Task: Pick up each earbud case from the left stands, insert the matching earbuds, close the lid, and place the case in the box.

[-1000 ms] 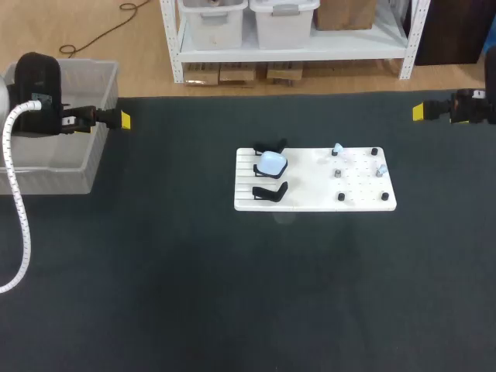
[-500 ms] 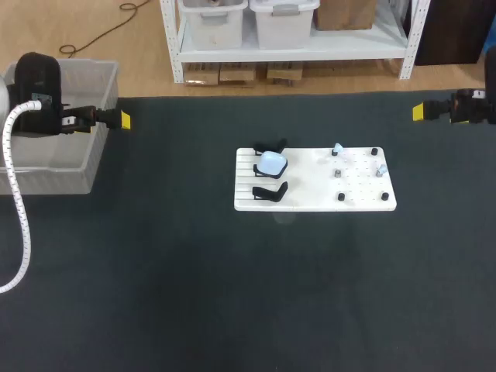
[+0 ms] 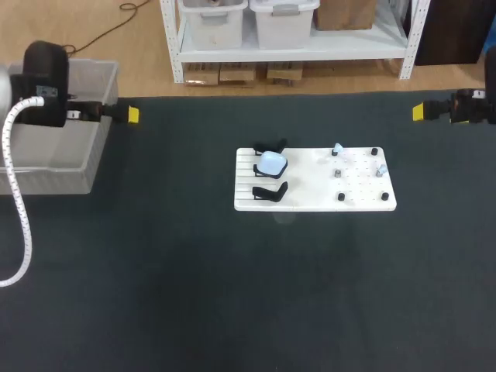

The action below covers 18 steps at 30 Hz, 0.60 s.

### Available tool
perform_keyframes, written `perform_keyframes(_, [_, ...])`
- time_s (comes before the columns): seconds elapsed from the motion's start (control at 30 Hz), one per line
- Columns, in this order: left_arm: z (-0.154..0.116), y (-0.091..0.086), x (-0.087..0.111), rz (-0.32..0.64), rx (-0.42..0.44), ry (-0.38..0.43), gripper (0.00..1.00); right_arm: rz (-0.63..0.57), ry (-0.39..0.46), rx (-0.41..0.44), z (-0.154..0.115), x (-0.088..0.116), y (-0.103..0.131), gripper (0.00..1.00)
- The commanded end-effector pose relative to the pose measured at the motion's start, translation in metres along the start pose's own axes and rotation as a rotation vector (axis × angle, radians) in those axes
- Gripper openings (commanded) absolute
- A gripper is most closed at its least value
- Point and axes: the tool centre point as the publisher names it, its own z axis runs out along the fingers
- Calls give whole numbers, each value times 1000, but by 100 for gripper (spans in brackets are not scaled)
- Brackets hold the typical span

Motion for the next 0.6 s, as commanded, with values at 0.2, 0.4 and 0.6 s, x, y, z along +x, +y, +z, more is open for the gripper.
perform_keyframes(0.2, [-5,-8,-10,221,239,-53,100,0,1,1,0,0,0,100])
perform_keyframes(0.4, [-7,-12,-25,350,309,-49,100,0,1,1,0,0,0,100])
perform_keyframes(0.6, [-4,-11,-33,474,344,-38,100,0,1,1,0,0,0,100])
